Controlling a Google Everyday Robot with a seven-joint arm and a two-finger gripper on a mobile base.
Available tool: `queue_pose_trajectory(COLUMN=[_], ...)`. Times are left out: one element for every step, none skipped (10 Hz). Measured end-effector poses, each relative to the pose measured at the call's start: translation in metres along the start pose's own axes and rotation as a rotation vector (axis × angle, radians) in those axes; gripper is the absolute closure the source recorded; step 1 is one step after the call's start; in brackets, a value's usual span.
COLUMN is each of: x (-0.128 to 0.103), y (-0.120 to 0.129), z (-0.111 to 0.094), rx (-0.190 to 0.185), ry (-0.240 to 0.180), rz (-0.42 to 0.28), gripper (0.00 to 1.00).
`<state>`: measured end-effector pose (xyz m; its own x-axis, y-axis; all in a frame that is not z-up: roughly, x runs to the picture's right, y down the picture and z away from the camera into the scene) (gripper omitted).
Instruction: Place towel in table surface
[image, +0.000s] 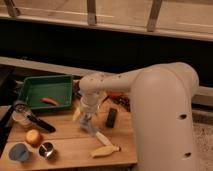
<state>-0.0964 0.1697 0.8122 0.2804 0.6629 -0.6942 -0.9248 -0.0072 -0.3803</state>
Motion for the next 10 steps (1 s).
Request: queue_pose_trajectory(x=[0.000, -0.002, -0.004, -0.005, -0.007, -0.009, -0.009, -0.009, -0.009, -0.009], y=[-0.007, -0.005, -0.002, 0.001, 0.006, 0.011, 0.015, 0.017, 0.022, 0.026], z=[0.011, 0.018, 0.021, 0.024, 0.027, 0.028, 0.029, 0.031, 0.035, 0.039], rx=[-0.039, -0.070, -0.087, -0.094, -0.096, -0.096, -0.094, -0.088, -0.078, -0.066], ry=[0.008, 0.010, 0.010, 0.010, 0.011, 0.011, 0.011, 0.014, 0.021, 0.033], rz=[0.024, 0.030, 0.031, 0.029, 0.022, 0.013, 0.006, 0.002, -0.006, -0.016], gripper=[0.20, 0.20, 0.20, 0.22, 0.32, 0.40, 0.51, 0.62, 0.72, 0.80])
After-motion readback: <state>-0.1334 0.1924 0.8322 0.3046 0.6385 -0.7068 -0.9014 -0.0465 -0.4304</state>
